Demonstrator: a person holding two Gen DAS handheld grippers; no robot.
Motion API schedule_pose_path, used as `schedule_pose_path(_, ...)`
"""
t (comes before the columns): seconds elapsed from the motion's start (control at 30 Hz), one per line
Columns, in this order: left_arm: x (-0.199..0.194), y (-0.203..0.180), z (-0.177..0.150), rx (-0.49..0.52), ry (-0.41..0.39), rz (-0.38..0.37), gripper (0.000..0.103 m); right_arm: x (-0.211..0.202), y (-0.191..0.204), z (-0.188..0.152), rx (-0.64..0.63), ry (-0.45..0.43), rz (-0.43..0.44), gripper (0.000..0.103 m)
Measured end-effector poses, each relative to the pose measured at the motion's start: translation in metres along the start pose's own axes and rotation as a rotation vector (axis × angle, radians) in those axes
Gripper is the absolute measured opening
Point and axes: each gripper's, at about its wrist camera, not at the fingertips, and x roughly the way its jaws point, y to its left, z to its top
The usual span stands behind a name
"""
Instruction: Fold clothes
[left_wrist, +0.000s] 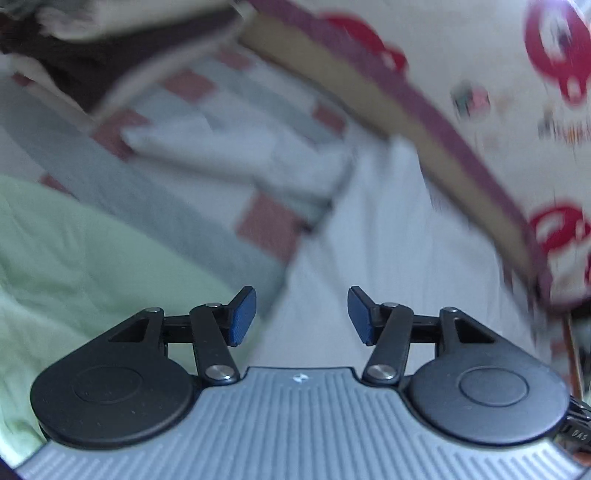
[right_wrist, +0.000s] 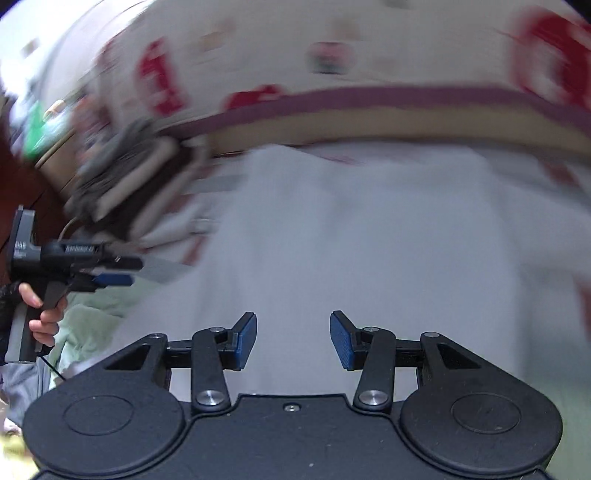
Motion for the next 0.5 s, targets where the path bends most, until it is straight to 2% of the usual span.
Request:
schedule_pose_path(0.1,0.004,0.007,0.02,0.035,-0.056,0.058,0.054,0.059,0.028,0.053,-0.061,0.074,0.05,0.05)
schedule_pose_path(0.2,0.015,0.01,0.038,0.092,-0.09,0.116,0.054,0.115,0.05,0.101,-0.039,0.159,0.046,0.05)
schedule_pose_path(0.3,0.036,0.005,0.051,0.209,-0.117,0.171,0.054,0.151,0.067,0.134,-0.035,0.19,-0.036,0.05)
schedule_pose_path(0.37,0.051,-0.002,0.055,0.309,-0.155,0.224,0.054,0.172,0.072,0.151,-0.04,0.196,-0.139,0.05)
schedule_pose_path(0.4,0.056,-0.004,0.056,0.348,-0.174,0.243,0.054,0.179,0.072,0.157,-0.036,0.189,-0.161,0.05)
schedule_pose_path(0.5,0.068,-0.004,0.064,0.406,-0.198,0.229,0.054,0.2,0.068,0.171,-0.013,0.167,-0.213,0.05)
